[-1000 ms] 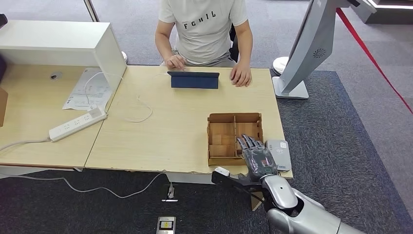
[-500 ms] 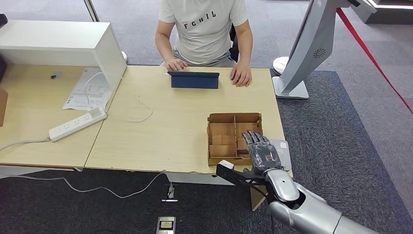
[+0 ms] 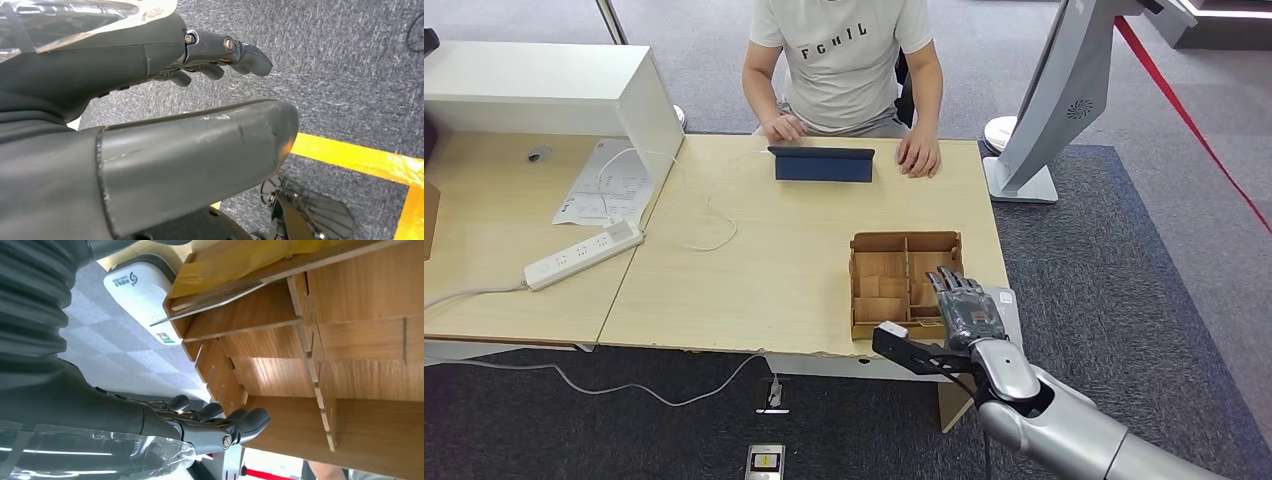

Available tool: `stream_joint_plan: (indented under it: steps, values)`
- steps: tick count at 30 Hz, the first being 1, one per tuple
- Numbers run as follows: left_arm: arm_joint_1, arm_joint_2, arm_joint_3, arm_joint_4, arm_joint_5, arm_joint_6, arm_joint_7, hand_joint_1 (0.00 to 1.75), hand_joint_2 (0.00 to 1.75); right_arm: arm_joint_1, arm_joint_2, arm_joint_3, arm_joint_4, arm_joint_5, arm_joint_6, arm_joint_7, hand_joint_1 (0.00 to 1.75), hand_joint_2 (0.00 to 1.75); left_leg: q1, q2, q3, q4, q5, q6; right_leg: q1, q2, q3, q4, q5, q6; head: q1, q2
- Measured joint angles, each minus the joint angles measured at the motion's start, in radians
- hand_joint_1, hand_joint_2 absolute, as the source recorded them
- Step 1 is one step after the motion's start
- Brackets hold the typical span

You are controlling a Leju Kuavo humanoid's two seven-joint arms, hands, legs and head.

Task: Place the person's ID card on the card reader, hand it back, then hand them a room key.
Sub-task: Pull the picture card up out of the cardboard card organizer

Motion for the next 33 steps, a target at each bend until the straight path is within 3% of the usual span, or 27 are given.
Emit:
stream_joint_plan:
  steps: [7, 21, 22, 25, 26, 28, 29, 32, 33]
  values:
    - [0.0, 0.0, 0.0, 0.0, 0.005, 0.009, 0.003, 0.0, 0.0, -0.005, -0.013, 0.014, -0.014, -0.028, 0.045, 0.024, 0.0, 1.75, 0.0, 0.0, 0.0, 0.0, 0.0, 0.0, 0.0, 0.0, 0.0, 0.0, 0.0, 0.0, 0.0, 0.0]
    - [0.0, 0.0, 0.0, 0.0, 0.023, 0.011, -0.004, 0.0, 0.0, -0.016, -0.037, 0.03, -0.041, -0.035, 0.042, 0.04, 0.0, 1.75, 0.0, 0.0, 0.0, 0.0, 0.0, 0.0, 0.0, 0.0, 0.0, 0.0, 0.0, 0.0, 0.0, 0.0]
    - [0.0, 0.0, 0.0, 0.0, 0.027, 0.012, -0.004, 0.0, 0.0, -0.018, -0.04, 0.032, -0.044, -0.035, 0.041, 0.044, 0.0, 1.31, 0.0, 0.0, 0.0, 0.0, 0.0, 0.0, 0.0, 0.0, 0.0, 0.0, 0.0, 0.0, 0.0, 0.0]
    - [0.001, 0.0, 0.0, 0.0, 0.036, 0.013, -0.004, 0.0, 0.0, -0.02, -0.049, 0.033, -0.055, -0.036, 0.038, 0.053, 0.0, 1.31, 0.0, 0.0, 0.0, 0.0, 0.0, 0.0, 0.0, 0.0, 0.0, 0.0, 0.0, 0.0, 0.0, 0.0]
    - [0.001, 0.0, 0.0, 0.0, 0.038, 0.014, -0.004, 0.0, 0.0, -0.02, -0.051, 0.033, -0.059, -0.036, 0.036, 0.055, 0.0, 1.75, 0.0, 0.0, 0.0, 0.0, 0.0, 0.0, 0.0, 0.0, 0.0, 0.0, 0.0, 0.0, 0.0, 0.0]
    - [0.001, 0.0, 0.0, 0.0, 0.042, 0.014, -0.006, 0.0, 0.0, -0.02, -0.056, 0.033, -0.065, -0.037, 0.035, 0.058, 0.03, 1.75, 0.0, 0.0, 0.0, 0.0, 0.0, 0.0, 0.0, 0.0, 0.0, 0.0, 0.0, 0.0, 0.0, 0.0]
    - [0.001, 0.0, 0.0, 0.0, 0.043, 0.015, -0.007, 0.0, 0.0, -0.02, -0.057, 0.033, -0.067, -0.037, 0.035, 0.06, 0.09, 1.75, 0.0, 0.0, 0.0, 0.0, 0.0, 0.0, 0.0, 0.0, 0.0, 0.0, 0.0, 0.0, 0.0, 0.0]
    - [0.001, 0.0, 0.0, 0.0, 0.045, 0.015, -0.013, 0.0, 0.0, -0.02, -0.059, 0.033, -0.07, -0.038, 0.036, 0.061, 1.11, 1.75, 0.0, 0.0, 0.0, 0.0, 0.0, 0.0, 0.0, 0.0, 0.0, 0.0, 0.0, 0.0, 0.0, 0.0]
    - [0.001, 0.0, 0.0, 0.0, 0.047, 0.016, -0.015, 0.0, 0.0, -0.019, -0.059, 0.033, -0.07, -0.037, 0.036, 0.061, 1.34, 1.75, 0.0, 0.0, 0.0, 0.0, 0.0, 0.0, 0.0, 0.0, 0.0, 0.0, 0.0, 0.0, 0.0, 0.0]
